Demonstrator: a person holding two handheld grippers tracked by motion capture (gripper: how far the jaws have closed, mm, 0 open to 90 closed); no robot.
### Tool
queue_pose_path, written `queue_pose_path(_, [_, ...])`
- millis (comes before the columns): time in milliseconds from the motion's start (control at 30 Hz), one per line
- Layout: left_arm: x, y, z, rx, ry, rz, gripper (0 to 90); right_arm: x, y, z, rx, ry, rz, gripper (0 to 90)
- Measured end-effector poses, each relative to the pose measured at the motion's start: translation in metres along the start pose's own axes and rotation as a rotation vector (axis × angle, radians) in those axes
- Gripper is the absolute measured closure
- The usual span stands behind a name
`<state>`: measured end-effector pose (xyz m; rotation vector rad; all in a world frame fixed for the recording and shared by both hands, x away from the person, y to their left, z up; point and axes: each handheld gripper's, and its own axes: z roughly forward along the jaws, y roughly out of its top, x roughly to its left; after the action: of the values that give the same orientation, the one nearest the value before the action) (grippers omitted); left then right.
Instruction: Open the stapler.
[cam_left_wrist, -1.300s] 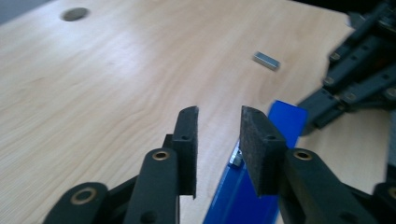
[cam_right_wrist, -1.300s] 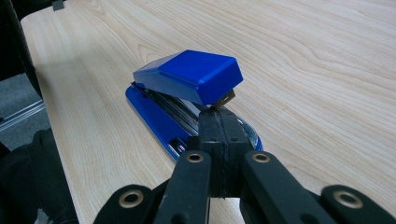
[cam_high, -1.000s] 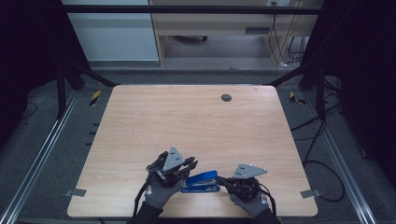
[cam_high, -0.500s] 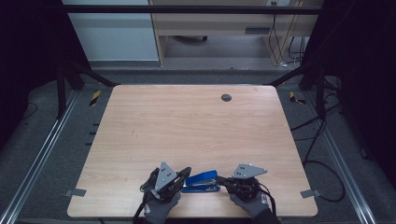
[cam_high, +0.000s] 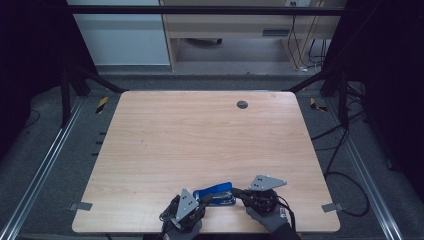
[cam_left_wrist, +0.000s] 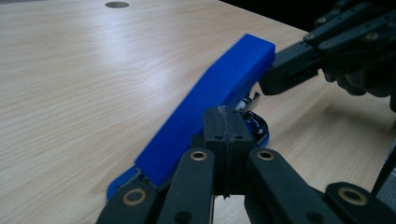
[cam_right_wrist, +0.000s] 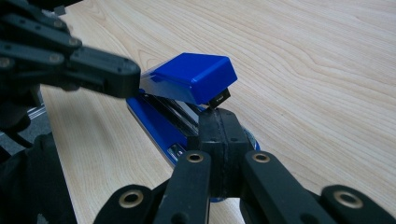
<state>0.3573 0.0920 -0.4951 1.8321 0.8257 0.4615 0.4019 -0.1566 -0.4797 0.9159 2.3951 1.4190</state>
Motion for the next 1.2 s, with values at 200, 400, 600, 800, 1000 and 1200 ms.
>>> queue_pose_path(200, [-0.010, -0.006, 0.010, 0.018, -0.020, 0.005, 89.9, 0.000, 0.000, 0.000, -0.002, 0.007, -0.003, 90.0])
queue_pose_path(400, [-0.018, -0.009, 0.024, 0.024, -0.016, -0.006, 89.9, 0.000, 0.000, 0.000, -0.002, 0.006, -0.005, 90.0])
queue_pose_path(600, [-0.021, -0.012, 0.034, 0.026, 0.003, -0.016, 89.9, 0.000, 0.001, 0.000, -0.004, 0.008, -0.006, 90.0])
queue_pose_path(800, [-0.022, -0.013, 0.039, 0.018, 0.018, -0.011, 89.9, 0.000, 0.001, 0.000, -0.004, 0.009, -0.007, 90.0])
queue_pose_path(1000, [-0.025, -0.015, 0.040, 0.011, 0.020, 0.010, 89.9, 0.000, 0.002, 0.000, -0.010, 0.013, -0.005, 90.0])
queue_pose_path(1200, [-0.026, -0.015, 0.042, 0.003, 0.031, 0.003, 90.0, 0.000, 0.003, 0.000, -0.017, 0.018, -0.008, 90.0])
